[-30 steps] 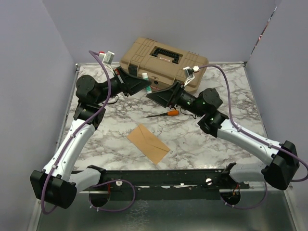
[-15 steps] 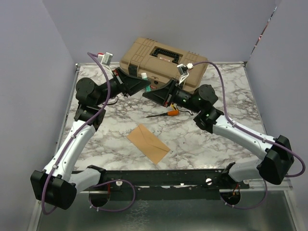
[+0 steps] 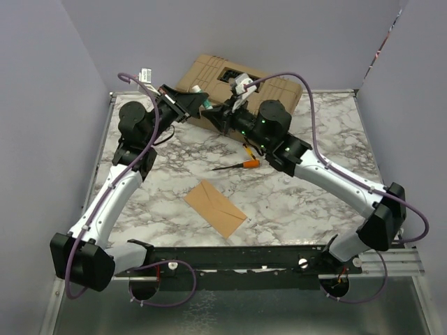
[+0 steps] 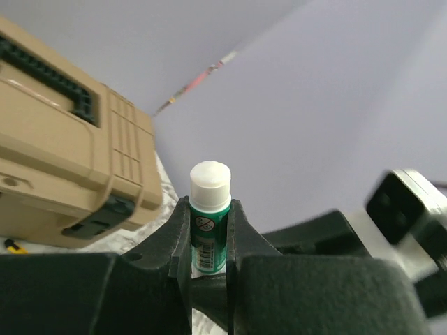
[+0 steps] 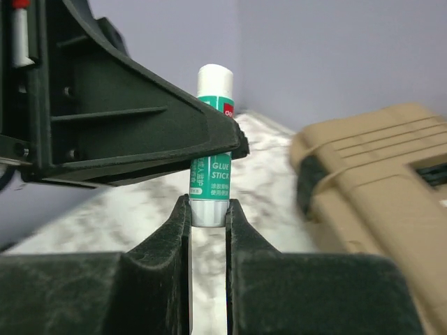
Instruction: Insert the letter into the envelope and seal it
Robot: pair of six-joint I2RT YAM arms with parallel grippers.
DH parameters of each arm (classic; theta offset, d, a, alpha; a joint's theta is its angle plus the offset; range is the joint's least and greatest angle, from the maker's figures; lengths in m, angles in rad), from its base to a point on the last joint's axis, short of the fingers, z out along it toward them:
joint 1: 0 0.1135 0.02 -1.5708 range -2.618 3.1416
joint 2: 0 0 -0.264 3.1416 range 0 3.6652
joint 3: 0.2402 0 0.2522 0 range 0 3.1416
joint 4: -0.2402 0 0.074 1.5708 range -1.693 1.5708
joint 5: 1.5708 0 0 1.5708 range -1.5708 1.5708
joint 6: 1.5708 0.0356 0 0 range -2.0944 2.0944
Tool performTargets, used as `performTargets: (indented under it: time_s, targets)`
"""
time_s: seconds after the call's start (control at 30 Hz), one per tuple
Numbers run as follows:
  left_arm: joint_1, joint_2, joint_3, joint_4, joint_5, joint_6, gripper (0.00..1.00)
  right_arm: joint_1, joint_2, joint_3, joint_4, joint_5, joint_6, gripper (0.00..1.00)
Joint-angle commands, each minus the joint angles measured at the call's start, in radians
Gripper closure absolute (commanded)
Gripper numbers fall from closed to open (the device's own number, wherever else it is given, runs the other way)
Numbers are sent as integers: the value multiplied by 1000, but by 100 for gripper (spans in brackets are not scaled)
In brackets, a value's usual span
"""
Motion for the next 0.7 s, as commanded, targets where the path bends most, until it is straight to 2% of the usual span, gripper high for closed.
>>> performTargets:
  time_s: [0.0, 0.07, 0.13, 0.2, 0.3, 0.33, 0.43, 0.47, 0.57, 0.67]
  targets:
    - [-14, 38, 136, -143, -155, -84, 100, 53, 145, 80, -105, 407, -405, 99]
    - [-14, 54, 172, -217, -197, -113, 100, 84, 192, 102, -66, 545, -487, 99]
    - [-15, 61, 179, -243, -215, -142, 100, 103, 222, 131, -56, 607, -513, 99]
    - [-14, 63, 171, -246, -213, -159, 100, 107, 222, 154, -89, 591, -459, 99]
    - [-14, 65, 166, -248, -198, -128, 100, 106, 189, 176, -171, 464, -363, 97]
    - [-13, 66, 169, -249, -181, -103, 100, 105, 176, 180, -200, 409, -332, 91]
    - [-6, 73, 175, -271, -143, 19, 100, 94, 154, 246, -376, 298, -245, 47]
    - [2, 69, 168, -273, -132, 46, 100, 84, 150, 271, -436, 270, -207, 39]
    - [22, 59, 150, -236, -51, 100, 100, 48, 84, 236, -481, 150, -92, 28]
    - [30, 50, 144, -178, 65, 137, 100, -7, -37, 100, -392, -54, 48, 24]
